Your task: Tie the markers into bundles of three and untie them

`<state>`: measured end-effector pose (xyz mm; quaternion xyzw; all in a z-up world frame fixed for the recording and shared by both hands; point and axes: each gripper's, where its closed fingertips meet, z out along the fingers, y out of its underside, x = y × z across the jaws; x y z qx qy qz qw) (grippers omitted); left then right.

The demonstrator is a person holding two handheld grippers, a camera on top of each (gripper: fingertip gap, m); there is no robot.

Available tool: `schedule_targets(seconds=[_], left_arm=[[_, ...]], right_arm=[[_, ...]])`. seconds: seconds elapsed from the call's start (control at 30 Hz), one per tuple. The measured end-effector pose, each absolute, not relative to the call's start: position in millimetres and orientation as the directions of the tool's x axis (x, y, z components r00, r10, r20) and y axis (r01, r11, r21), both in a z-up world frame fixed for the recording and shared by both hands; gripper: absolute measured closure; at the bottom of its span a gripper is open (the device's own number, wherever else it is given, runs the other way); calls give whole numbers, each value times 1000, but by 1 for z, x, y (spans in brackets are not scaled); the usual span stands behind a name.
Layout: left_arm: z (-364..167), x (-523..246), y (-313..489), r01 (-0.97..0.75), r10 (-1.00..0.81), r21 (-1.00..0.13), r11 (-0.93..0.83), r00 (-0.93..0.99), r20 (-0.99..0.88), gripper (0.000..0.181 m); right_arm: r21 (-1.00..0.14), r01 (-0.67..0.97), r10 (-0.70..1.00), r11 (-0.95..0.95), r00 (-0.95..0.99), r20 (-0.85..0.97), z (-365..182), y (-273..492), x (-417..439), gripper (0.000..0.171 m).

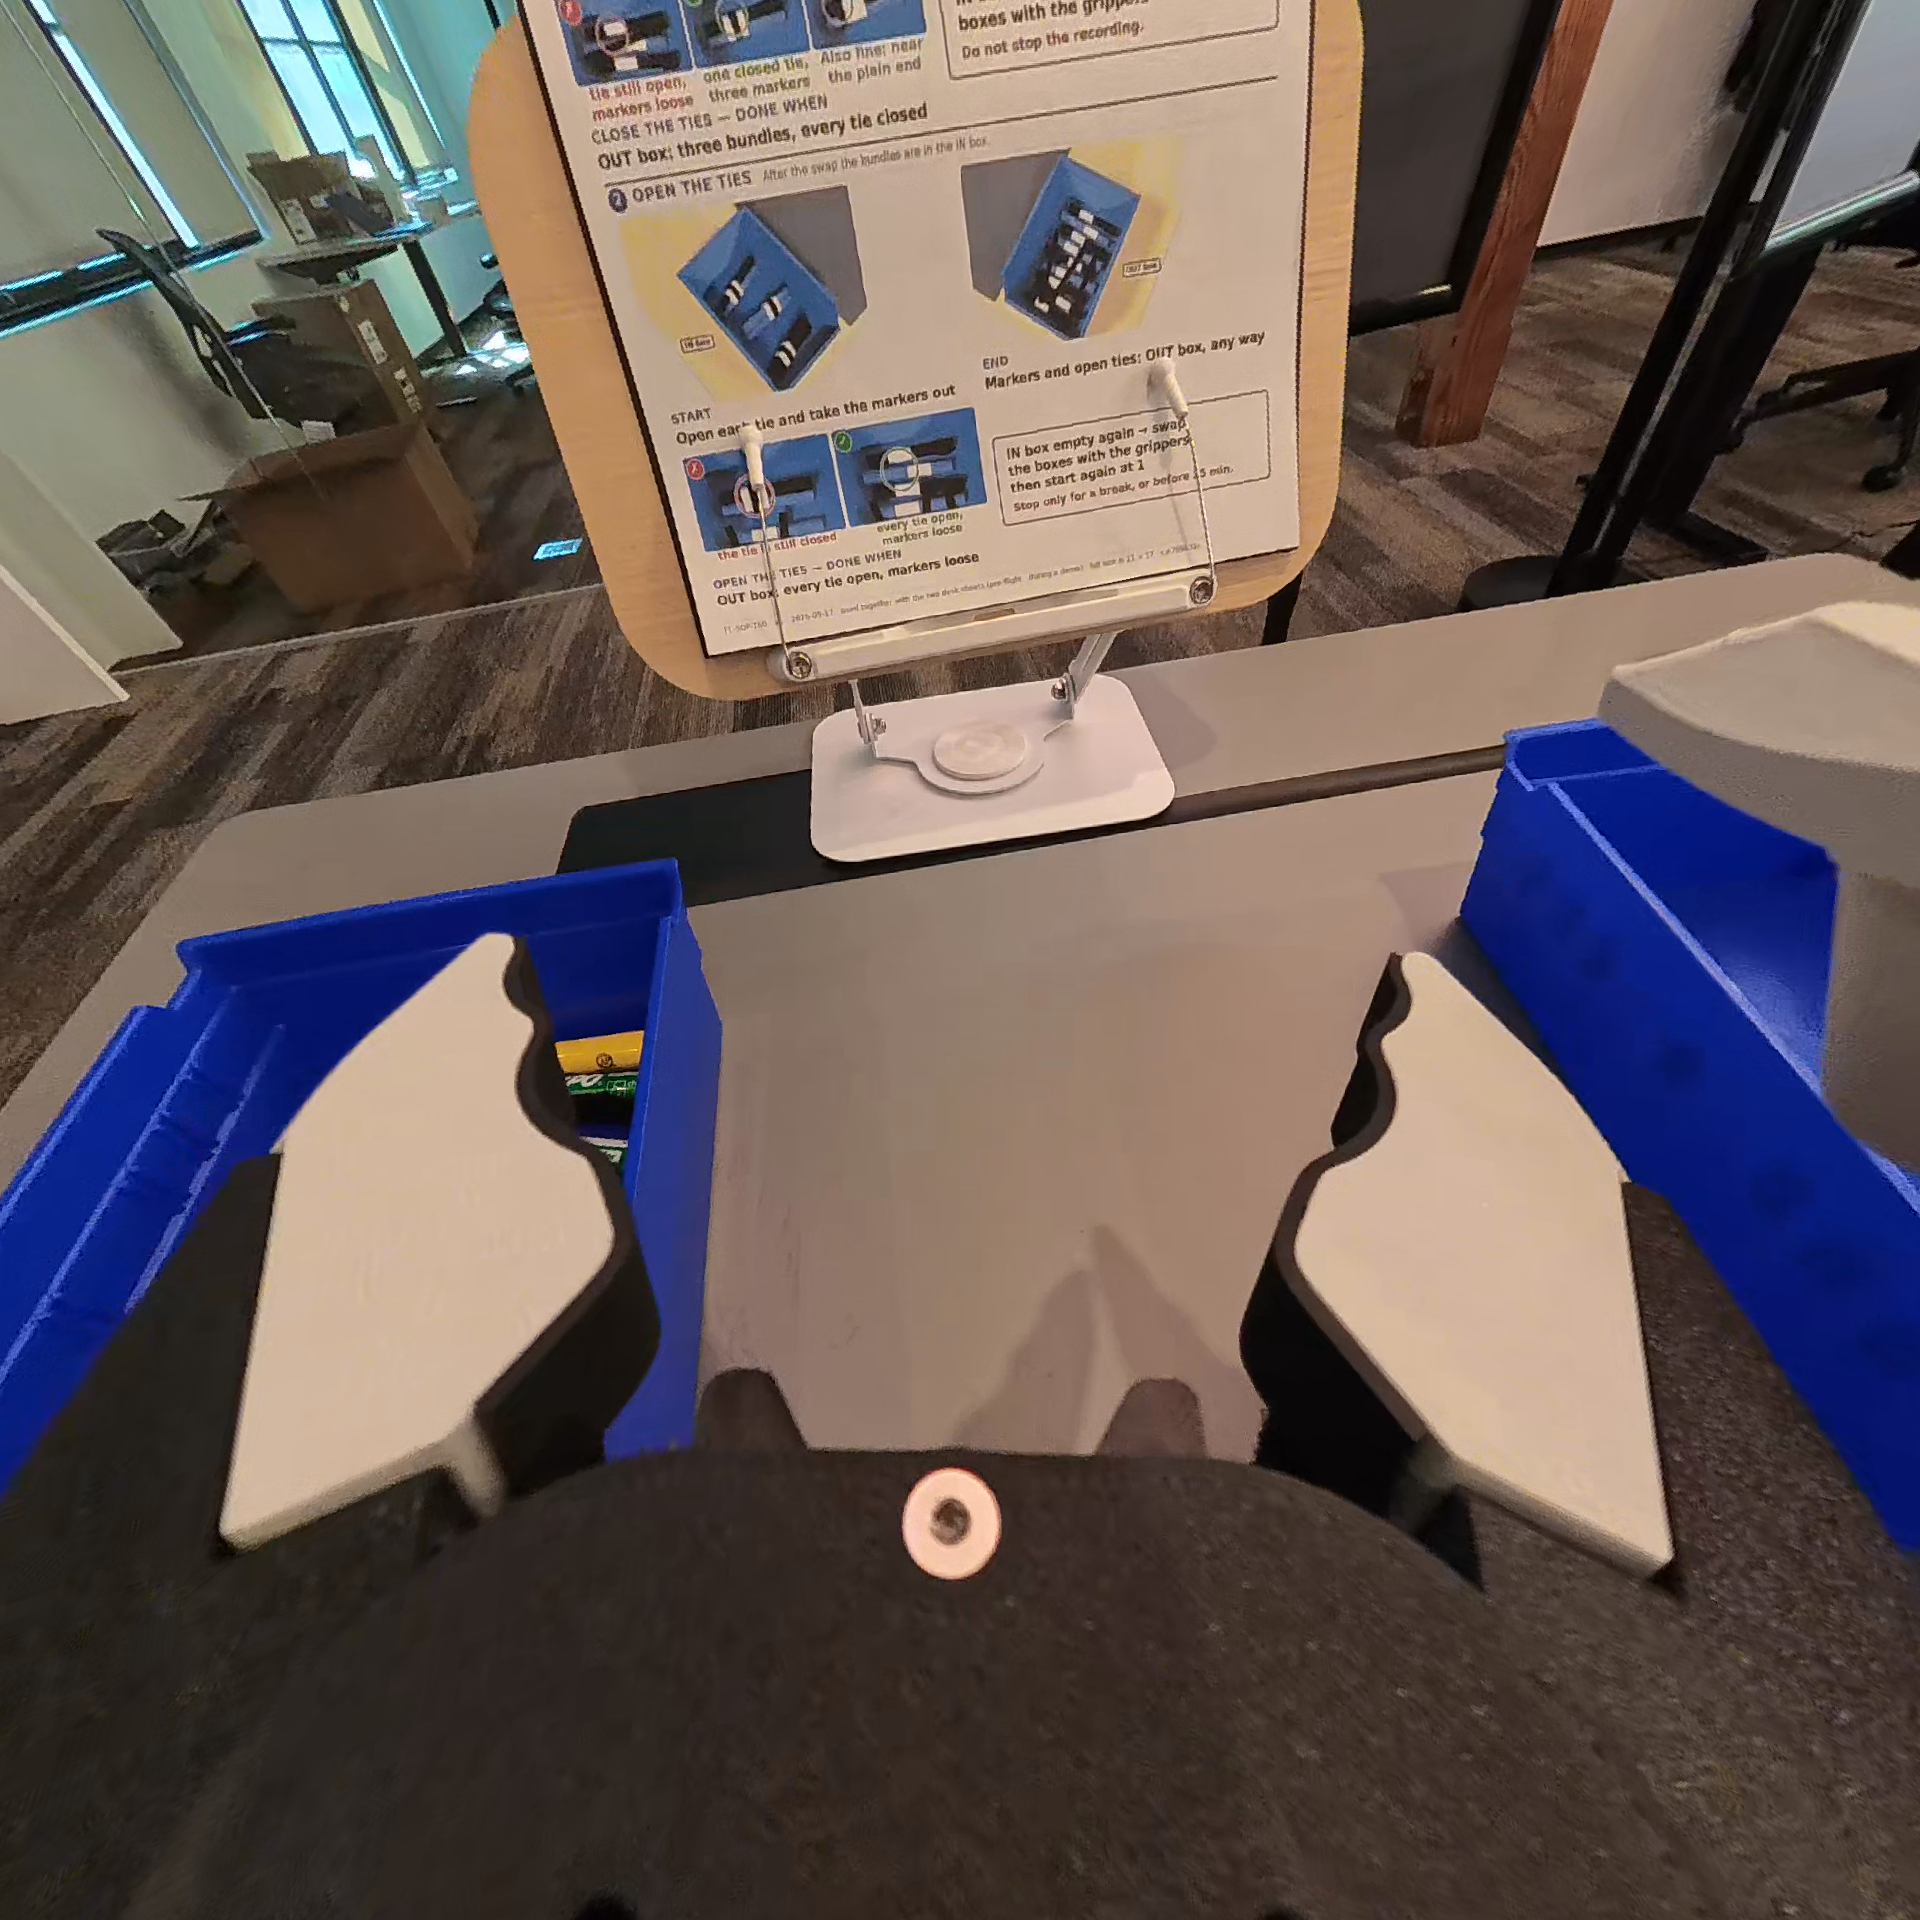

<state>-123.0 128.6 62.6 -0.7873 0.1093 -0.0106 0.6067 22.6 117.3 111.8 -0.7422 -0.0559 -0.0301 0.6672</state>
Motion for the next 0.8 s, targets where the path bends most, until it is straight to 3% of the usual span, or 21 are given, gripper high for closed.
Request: schedule_targets(seconds=[0.8], left_arm=[[59, -134, 126, -119, -152, -962, -245, 985, -83, 41]], right_arm=[[-981, 130, 64, -142, 991, 122, 90, 120, 19, 55]])
